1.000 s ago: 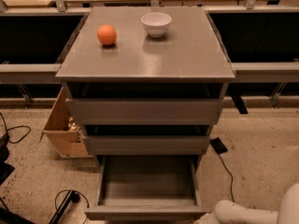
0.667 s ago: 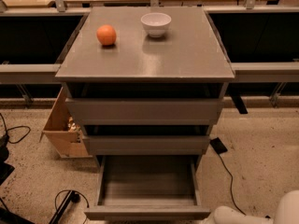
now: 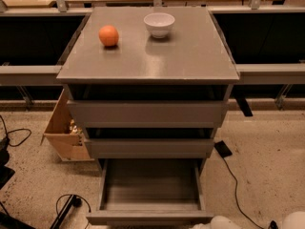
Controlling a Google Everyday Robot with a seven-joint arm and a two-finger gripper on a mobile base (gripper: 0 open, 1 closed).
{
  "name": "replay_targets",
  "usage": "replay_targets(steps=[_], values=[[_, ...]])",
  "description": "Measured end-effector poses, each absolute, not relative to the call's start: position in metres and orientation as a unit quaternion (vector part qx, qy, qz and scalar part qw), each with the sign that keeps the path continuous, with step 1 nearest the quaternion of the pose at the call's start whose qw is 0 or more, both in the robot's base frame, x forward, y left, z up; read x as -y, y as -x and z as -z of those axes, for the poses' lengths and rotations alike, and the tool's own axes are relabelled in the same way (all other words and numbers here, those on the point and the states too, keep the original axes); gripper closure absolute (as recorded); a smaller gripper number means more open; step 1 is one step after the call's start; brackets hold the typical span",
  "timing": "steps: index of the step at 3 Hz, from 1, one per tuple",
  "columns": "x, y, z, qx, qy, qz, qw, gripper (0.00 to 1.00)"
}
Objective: Close bottom drawer
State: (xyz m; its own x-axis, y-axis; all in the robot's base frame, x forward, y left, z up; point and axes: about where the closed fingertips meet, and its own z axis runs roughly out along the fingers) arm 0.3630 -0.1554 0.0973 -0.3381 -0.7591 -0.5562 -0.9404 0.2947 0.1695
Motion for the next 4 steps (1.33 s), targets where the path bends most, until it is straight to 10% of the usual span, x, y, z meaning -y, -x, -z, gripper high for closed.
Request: replay_targets(steps=[4], values=[[0.134,-0.396,-0.125,-0.765,0.55,-0.202,0.269,1.0]])
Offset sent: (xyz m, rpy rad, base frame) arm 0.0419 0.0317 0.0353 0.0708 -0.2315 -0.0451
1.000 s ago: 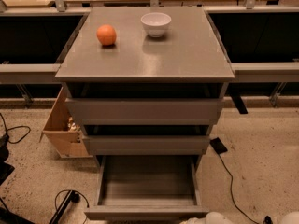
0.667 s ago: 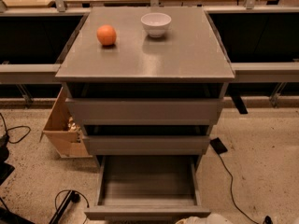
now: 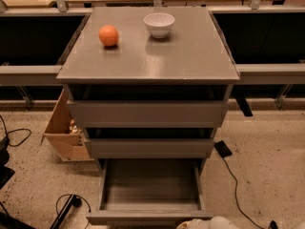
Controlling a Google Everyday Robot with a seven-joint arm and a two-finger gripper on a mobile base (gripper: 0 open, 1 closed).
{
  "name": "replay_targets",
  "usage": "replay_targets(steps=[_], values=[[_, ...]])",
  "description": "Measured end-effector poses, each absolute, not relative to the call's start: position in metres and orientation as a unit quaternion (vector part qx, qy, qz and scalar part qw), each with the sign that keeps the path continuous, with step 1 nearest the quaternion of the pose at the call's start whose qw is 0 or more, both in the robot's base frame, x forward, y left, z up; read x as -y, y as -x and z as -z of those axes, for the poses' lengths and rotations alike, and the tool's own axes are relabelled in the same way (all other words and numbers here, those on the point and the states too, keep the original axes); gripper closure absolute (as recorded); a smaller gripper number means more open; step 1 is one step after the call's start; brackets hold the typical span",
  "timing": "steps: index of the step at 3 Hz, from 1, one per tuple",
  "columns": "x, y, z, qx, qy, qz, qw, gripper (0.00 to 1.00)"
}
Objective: Close bottom drawer
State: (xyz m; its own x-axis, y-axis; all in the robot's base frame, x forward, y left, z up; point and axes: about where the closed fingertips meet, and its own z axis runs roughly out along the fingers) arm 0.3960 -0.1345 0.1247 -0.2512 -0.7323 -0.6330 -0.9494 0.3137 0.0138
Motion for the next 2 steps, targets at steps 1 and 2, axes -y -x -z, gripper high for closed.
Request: replay_targets(steps=[1,2], values=[[0.134,-0.42,-0.116,-0.756,0.565,-0.187,0.275,1.0],[0.138,-0.443,-0.112,-0.753,0.569,-0.172,0.283,1.0]])
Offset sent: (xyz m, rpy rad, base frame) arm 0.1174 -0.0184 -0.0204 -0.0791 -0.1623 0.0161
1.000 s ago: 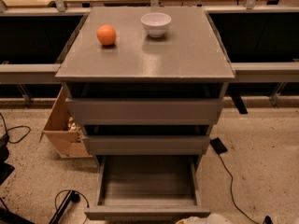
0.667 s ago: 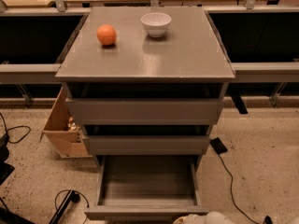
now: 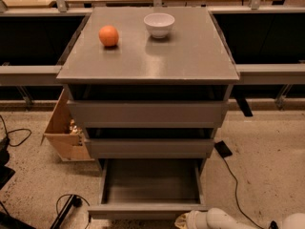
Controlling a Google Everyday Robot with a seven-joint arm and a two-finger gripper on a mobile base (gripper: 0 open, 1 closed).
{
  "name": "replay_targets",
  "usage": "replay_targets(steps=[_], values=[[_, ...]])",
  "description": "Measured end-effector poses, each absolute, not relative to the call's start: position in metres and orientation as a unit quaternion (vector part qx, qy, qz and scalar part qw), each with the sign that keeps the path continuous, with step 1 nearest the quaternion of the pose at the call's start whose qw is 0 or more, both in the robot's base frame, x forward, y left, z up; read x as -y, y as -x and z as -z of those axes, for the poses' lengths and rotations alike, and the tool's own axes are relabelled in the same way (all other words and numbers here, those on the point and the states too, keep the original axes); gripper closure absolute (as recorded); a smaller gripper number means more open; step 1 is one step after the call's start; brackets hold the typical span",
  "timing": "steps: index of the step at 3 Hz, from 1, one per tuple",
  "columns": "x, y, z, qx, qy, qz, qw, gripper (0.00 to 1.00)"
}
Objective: Close bottom drawer
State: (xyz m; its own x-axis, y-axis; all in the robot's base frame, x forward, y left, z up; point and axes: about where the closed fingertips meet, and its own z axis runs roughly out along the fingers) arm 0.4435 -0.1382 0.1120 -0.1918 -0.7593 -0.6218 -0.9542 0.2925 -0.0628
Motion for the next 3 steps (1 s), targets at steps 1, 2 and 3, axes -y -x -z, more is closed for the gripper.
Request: replay_targets(steps=[1,2,3], values=[[0.141,-0.453,-0.112,-0.752,0.57,-0.166,0.286,1.0],[0.15,-0.48,-0.114,-0.751,0.572,-0.15,0.293,1.0],[0.164,-0.52,-0.12,-0.751,0.572,-0.132,0.303,1.0]])
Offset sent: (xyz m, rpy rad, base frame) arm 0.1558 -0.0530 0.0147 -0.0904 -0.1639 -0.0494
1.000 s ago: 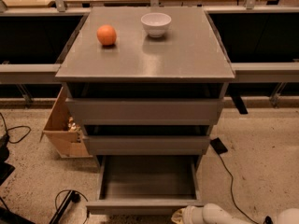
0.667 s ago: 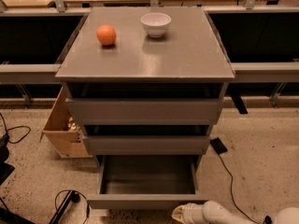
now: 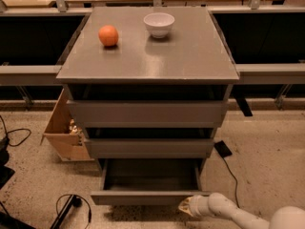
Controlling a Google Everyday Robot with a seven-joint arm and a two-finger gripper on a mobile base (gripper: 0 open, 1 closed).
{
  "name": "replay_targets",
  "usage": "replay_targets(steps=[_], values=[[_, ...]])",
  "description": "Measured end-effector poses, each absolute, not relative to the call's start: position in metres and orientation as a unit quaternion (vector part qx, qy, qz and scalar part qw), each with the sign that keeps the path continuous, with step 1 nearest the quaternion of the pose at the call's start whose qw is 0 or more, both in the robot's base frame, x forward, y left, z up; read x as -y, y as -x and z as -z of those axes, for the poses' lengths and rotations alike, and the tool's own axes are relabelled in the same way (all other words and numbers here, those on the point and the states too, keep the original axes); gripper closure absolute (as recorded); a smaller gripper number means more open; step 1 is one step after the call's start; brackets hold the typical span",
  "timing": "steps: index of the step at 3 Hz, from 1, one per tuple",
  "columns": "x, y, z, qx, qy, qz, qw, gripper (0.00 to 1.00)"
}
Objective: Close bottom drawer
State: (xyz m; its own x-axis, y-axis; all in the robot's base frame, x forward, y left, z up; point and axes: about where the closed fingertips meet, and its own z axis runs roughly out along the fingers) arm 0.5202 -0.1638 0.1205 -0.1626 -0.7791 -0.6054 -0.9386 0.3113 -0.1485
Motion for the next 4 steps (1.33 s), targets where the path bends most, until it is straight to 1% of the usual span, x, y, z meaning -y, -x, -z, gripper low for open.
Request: replay_targets(steps=[1,2,3,4], values=[[0.165,-0.521,-0.121,-0.751,0.572,-0.13,0.304,1.0],[0.175,-0.559,-0.129,-0.75,0.572,-0.117,0.312,1.0],[0.177,-0.57,-0.132,-0.749,0.572,-0.114,0.315,1.0],[0.184,-0.605,-0.14,-0.746,0.572,-0.104,0.324,1.0]])
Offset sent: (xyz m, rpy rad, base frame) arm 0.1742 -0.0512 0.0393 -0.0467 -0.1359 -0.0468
